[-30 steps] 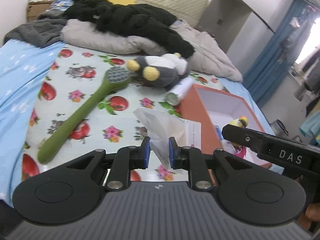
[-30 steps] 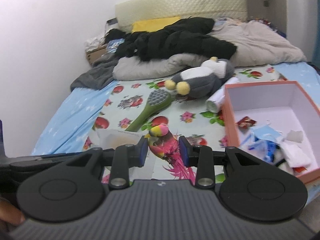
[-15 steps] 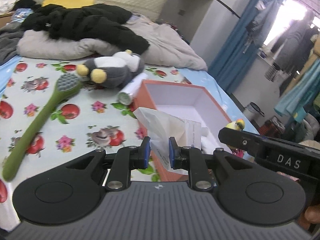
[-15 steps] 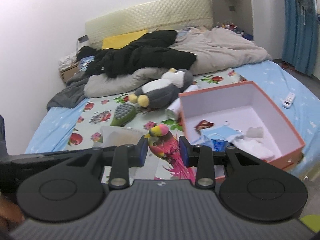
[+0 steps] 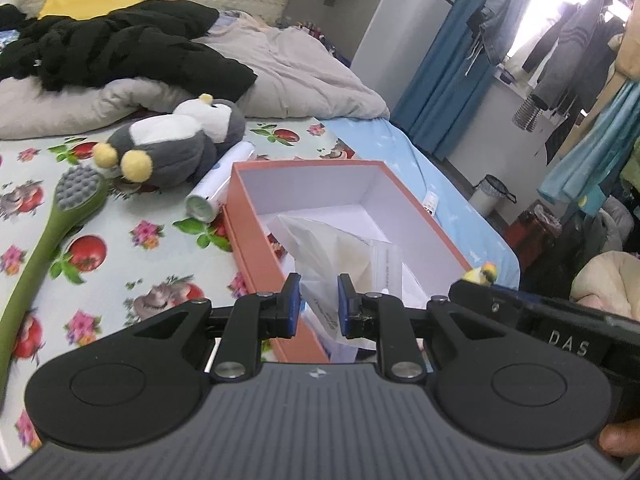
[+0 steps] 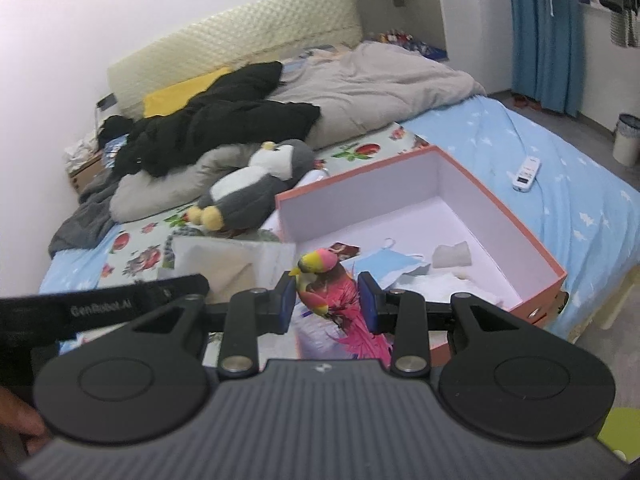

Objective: Organize soft objects
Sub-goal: 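Carry the tissue bag and bird toy with both grippers over the pink box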

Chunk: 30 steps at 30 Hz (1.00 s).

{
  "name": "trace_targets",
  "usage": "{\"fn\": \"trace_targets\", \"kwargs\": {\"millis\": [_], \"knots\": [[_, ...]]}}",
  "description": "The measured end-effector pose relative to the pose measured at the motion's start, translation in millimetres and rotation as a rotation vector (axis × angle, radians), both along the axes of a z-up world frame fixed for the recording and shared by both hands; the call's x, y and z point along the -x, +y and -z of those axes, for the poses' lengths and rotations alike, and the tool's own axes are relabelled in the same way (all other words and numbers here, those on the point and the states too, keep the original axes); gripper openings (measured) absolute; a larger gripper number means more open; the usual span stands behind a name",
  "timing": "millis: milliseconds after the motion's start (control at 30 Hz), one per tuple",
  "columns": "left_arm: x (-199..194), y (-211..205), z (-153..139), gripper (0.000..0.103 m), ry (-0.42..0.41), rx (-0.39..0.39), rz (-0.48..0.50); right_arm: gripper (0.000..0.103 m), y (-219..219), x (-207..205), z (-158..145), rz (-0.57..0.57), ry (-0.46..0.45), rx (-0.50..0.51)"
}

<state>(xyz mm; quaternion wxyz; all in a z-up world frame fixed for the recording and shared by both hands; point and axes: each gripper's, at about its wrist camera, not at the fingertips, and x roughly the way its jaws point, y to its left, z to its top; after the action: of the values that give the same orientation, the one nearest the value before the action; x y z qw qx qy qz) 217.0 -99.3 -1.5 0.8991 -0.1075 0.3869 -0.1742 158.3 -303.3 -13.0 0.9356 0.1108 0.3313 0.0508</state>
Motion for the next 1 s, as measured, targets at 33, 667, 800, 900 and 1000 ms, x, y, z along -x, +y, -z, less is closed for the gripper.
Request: {"fn": "trace_targets", "kwargs": {"millis": [33, 667, 800, 900, 1000], "knots": [[-10, -4, 2, 0.022, 0.006, -0.003, 0.007, 0.038, -3, -7, 3, 0.008, 0.007, -0.001], [-186, -67, 88, 0.022, 0.174, -0.075, 0.075, 0.038, -56, -153, 83, 0.076, 0.166, -0.014], [-205, -76, 105, 0.022, 0.193, -0.089, 0.078, 0.038, -62, -173, 99, 0.080, 0.197, -0.019], [-213, -79, 114, 0.023, 0.207, -0.092, 0.086, 0.038, -66, -182, 110, 0.088, 0.216, -0.027], [-215, -84, 118, 0.045, 0.200, -0.102, 0.107, 0.043, -71, -187, 116, 0.099, 0.227, -0.037]]}}
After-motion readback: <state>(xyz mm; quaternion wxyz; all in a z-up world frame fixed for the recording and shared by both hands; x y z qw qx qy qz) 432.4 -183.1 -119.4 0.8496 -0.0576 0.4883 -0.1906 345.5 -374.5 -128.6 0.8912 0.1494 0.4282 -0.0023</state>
